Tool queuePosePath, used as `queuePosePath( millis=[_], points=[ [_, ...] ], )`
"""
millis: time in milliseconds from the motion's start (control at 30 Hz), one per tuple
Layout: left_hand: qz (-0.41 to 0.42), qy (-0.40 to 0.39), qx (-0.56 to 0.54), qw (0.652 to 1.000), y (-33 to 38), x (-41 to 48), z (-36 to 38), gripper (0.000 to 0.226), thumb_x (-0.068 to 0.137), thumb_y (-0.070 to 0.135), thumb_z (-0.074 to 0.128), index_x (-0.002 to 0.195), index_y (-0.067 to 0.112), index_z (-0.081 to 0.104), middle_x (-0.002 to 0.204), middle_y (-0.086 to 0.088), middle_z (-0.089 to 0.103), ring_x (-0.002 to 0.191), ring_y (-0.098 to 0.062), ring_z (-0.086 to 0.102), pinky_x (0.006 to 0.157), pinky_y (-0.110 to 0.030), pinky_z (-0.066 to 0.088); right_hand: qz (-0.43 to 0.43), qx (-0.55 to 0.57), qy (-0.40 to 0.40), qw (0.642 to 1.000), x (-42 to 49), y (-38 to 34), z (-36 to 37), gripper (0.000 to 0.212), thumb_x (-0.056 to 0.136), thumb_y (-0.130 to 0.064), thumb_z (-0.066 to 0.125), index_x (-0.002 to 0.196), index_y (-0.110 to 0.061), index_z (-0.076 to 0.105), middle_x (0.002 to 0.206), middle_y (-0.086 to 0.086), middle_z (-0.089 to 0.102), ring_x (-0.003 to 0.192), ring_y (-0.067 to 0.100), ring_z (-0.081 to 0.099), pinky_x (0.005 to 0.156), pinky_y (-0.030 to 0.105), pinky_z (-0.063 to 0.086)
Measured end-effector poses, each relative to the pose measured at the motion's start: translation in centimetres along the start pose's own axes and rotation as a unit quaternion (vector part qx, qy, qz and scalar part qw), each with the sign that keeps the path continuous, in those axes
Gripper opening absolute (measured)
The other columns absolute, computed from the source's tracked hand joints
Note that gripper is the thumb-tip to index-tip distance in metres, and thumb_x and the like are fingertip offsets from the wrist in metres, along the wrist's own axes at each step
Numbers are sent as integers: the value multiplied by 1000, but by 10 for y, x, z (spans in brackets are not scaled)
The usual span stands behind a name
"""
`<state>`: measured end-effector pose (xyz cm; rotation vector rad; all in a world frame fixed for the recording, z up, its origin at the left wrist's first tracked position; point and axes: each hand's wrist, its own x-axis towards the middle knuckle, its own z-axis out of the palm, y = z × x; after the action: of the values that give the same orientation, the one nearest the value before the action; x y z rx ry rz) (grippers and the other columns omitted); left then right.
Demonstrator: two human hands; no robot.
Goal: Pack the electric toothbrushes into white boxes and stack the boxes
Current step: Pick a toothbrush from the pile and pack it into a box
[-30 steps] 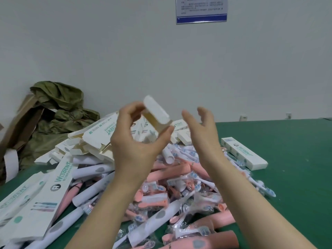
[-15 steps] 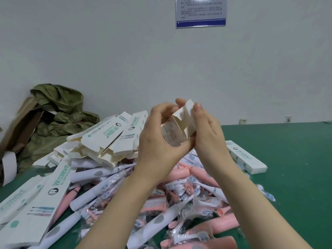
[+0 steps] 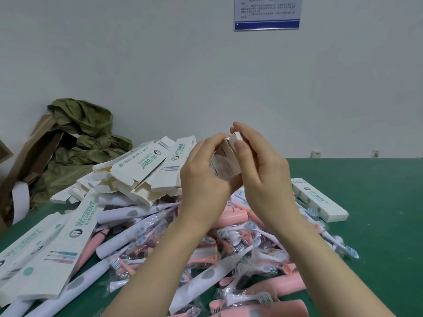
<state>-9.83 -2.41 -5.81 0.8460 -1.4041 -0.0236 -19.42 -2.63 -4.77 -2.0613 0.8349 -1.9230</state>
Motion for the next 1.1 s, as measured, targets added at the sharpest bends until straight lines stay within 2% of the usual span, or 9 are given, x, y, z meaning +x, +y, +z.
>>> queuePosePath(
  millis=[133,333,533,700,800,867,933,1000,1100],
  points=[
    [3,15,7,1000,0,0,7,35,64,44,61,96,28,62,89,13,63,86,-6,60,74,-18,48,-89,-120,27,988,1,6,1,35,95,-6,44,127,2,55,112,15,66,104,11,51,85,1,32],
    [5,5,5,1000,-4,0,9,30,65,41,60,92,29,61,86,13,63,84,-5,60,71,-13,45,-103,-145,3,984,3,11,-3,40,98,-17,37,128,3,54,118,16,63,108,11,49,92,-4,26],
    [1,9,12,1000,-4,-1,8,27,69,40,51,90,24,61,84,10,64,81,-5,59,71,-15,46,-107,-195,-25,975,-2,9,-2,45,96,-18,36,131,6,50,128,23,56,115,35,56,97,18,32],
    [10,12,27,1000,-3,1,5,22,73,22,56,93,19,64,83,8,65,78,-6,59,70,-17,46,-106,-217,-46,969,-5,8,3,50,96,-19,33,136,10,41,136,29,47,123,42,48,101,22,25],
    [-6,20,19,1000,-2,1,3,24,72,12,56,93,19,64,84,7,65,79,-7,59,71,-20,47,-99,-219,-93,966,-4,8,3,53,98,-26,31,143,3,33,145,24,38,132,35,40,104,16,18],
    [-15,23,0,1000,-3,-2,-2,28,68,17,62,94,23,62,88,9,65,84,-7,60,76,-24,48,-96,-150,-129,975,-7,7,2,49,101,-29,31,147,-14,27,149,7,36,136,14,33,107,10,16],
    [-10,23,-41,999,-2,-7,-9,43,62,26,75,102,27,59,96,9,64,94,-12,61,86,-32,51,-48,17,-97,994,-9,5,0,42,100,-32,32,142,-32,31,142,-9,44,130,-2,39,105,10,28],
    [14,40,-107,993,-1,-9,-20,63,62,25,85,114,37,51,106,8,60,102,-14,60,90,-38,52,51,148,8,988,-7,6,-6,30,96,-35,37,124,-38,48,123,-14,60,116,0,54,97,18,42],
    [49,87,-193,976,-1,-9,-43,73,72,22,81,129,35,37,109,10,56,101,-6,58,83,-25,51,245,64,55,966,2,20,-13,9,93,-32,49,95,-31,57,101,-9,64,94,13,60,80,23,47]
  ],
)
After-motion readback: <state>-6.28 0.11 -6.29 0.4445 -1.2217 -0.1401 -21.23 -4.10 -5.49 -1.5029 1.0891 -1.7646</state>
